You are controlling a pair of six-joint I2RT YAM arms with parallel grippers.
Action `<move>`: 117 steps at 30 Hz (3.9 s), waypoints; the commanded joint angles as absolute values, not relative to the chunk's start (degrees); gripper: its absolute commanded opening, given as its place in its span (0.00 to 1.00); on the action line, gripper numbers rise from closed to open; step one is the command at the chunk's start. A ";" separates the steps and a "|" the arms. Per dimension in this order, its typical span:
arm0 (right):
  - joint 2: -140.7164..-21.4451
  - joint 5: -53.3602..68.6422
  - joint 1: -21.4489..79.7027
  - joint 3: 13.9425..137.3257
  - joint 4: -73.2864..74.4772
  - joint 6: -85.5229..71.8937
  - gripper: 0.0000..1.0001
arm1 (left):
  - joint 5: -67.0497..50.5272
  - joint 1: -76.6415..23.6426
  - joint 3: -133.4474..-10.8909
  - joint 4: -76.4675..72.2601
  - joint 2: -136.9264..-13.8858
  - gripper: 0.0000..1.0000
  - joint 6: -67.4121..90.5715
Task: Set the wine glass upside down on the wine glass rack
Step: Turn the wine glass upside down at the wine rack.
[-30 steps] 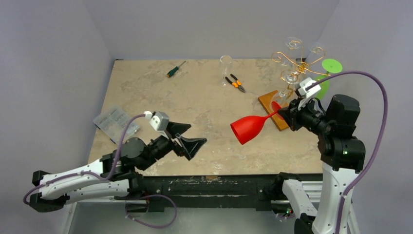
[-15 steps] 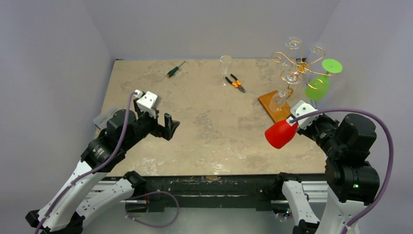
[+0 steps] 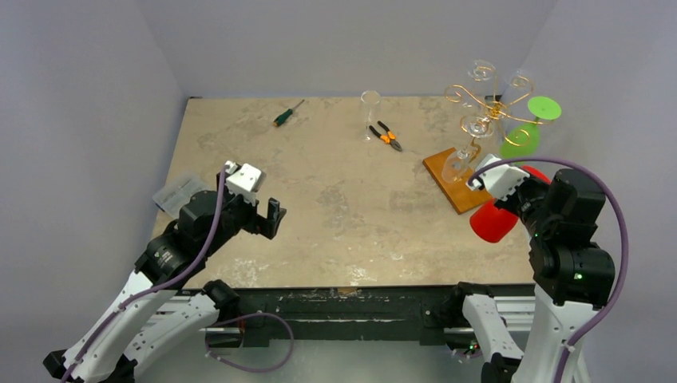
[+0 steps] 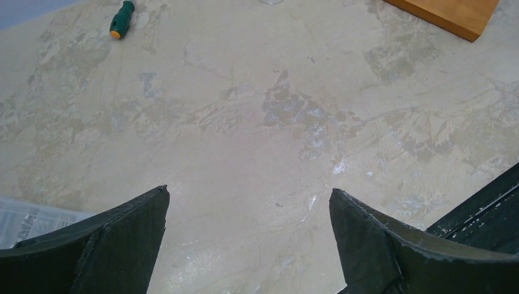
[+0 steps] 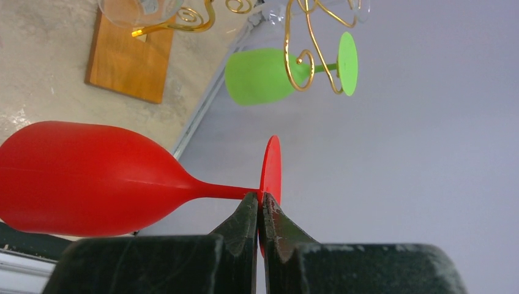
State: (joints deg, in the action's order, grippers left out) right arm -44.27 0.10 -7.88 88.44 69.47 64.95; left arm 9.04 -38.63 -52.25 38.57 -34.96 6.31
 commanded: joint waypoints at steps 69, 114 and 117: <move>-57.92 -4.19 -12.23 87.56 48.69 72.53 0.00 | 9.66 -38.32 -51.60 36.42 -33.79 1.00 4.55; -62.52 6.94 -12.33 85.18 42.84 74.11 0.00 | 8.70 -36.86 -51.55 36.02 -34.72 1.00 4.31; -62.91 6.62 -12.36 84.95 42.37 74.47 0.00 | 8.72 -36.83 -51.54 35.95 -34.67 1.00 4.36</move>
